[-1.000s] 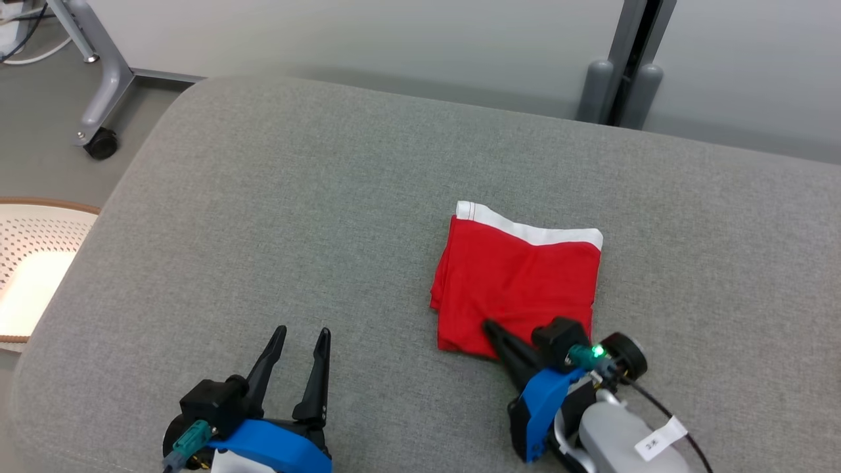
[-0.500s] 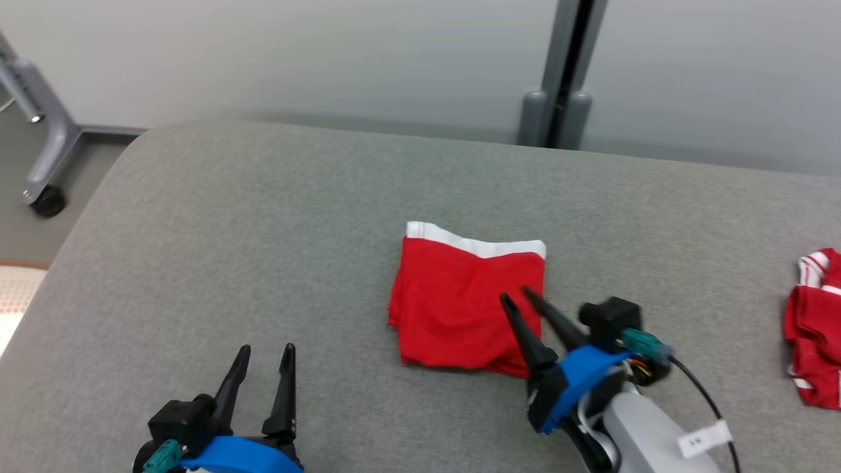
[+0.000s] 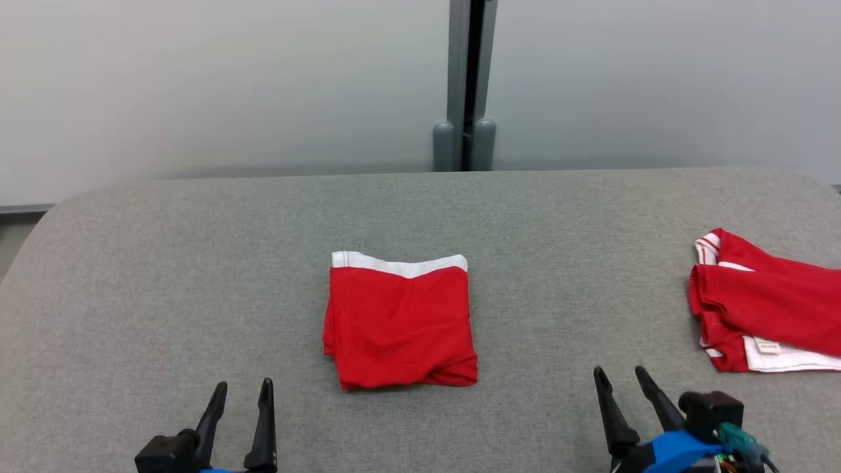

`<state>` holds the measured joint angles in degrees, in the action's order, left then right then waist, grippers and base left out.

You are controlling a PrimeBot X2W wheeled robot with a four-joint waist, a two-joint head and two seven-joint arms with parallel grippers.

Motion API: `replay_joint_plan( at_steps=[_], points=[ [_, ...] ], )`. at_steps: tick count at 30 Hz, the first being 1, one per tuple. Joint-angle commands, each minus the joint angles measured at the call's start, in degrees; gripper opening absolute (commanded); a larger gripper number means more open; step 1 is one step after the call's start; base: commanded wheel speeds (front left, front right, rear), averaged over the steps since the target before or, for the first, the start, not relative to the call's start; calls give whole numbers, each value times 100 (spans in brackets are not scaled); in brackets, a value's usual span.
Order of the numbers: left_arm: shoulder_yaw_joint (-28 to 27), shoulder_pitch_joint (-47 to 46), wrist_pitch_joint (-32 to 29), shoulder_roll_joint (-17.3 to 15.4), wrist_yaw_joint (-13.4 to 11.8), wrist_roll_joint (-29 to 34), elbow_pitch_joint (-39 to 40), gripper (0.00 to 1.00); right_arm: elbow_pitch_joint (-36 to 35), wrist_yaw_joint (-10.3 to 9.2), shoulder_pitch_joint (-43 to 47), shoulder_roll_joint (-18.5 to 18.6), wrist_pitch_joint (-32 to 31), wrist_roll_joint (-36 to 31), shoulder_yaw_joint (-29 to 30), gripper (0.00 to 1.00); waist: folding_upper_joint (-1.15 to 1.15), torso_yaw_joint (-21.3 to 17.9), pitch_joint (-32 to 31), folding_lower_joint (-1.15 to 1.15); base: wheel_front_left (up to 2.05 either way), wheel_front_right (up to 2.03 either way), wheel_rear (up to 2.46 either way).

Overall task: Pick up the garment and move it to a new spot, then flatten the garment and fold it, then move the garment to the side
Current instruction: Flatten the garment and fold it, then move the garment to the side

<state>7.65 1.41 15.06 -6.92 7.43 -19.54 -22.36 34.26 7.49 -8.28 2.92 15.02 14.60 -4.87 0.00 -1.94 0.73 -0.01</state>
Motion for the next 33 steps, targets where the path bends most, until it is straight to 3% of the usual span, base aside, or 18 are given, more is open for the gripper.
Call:
replay_joint_plan(
  at_steps=[1,11,18,26,33],
  points=[
    [-56,99,14,22,10,71,-15,100,-26,0,153,6,16,31,51,100,0,-70,-50,1,0,0,0],
    [-5,134,14,101,10,195,8,100,-33,0,246,5,17,68,124,100,0,-81,-9,1,0,0,0],
    [237,-127,14,38,11,82,38,100,225,0,-280,3,17,160,-232,100,0,250,321,1,0,0,0],
    [737,-542,14,-138,11,-299,-19,100,1315,0,-1839,9,13,1027,-1182,100,0,964,916,1,0,0,0],
    [1004,-797,14,-258,11,-552,48,100,2585,0,-2597,11,8,1398,-1478,100,0,1439,1119,1,0,0,0]
  ],
)
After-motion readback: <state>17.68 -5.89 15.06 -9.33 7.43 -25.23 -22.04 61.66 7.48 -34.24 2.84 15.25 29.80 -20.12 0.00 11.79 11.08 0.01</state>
